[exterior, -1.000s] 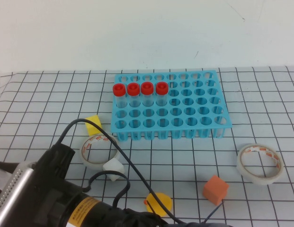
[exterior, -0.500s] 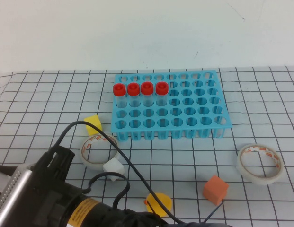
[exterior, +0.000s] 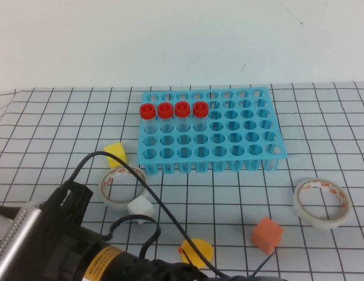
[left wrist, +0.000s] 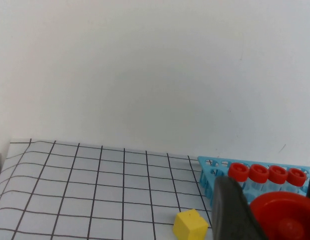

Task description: Place the test tubes

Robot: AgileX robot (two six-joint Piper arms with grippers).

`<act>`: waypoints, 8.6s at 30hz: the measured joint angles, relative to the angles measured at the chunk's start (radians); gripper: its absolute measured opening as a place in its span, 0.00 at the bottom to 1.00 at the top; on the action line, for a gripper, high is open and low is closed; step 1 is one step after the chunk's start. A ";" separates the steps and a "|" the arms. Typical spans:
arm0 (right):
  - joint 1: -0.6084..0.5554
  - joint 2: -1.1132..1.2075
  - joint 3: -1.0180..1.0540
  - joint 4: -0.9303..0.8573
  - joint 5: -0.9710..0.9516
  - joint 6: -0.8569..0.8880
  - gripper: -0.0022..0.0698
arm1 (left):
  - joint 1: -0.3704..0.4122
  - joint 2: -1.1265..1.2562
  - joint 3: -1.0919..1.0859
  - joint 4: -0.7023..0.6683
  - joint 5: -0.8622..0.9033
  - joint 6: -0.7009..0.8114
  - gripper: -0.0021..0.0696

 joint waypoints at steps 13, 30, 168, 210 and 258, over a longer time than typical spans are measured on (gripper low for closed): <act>0.000 -0.217 0.001 0.179 0.473 -0.051 0.70 | 0.000 0.000 -0.001 -0.007 -0.017 0.034 0.39; 0.000 -0.647 0.001 -0.022 1.308 0.014 0.04 | 0.000 0.000 -0.001 -0.007 -0.020 0.039 0.39; 0.000 -1.761 0.756 -1.117 1.843 1.486 0.03 | -0.539 1.716 -0.952 0.293 -0.798 -0.187 0.39; 0.000 -1.761 0.756 -1.124 1.847 1.486 0.03 | -0.537 1.689 -0.952 0.313 -0.710 -0.150 0.38; 0.000 -1.761 0.756 -1.126 1.847 1.486 0.03 | -0.537 1.669 -1.044 0.170 -0.475 -0.002 0.38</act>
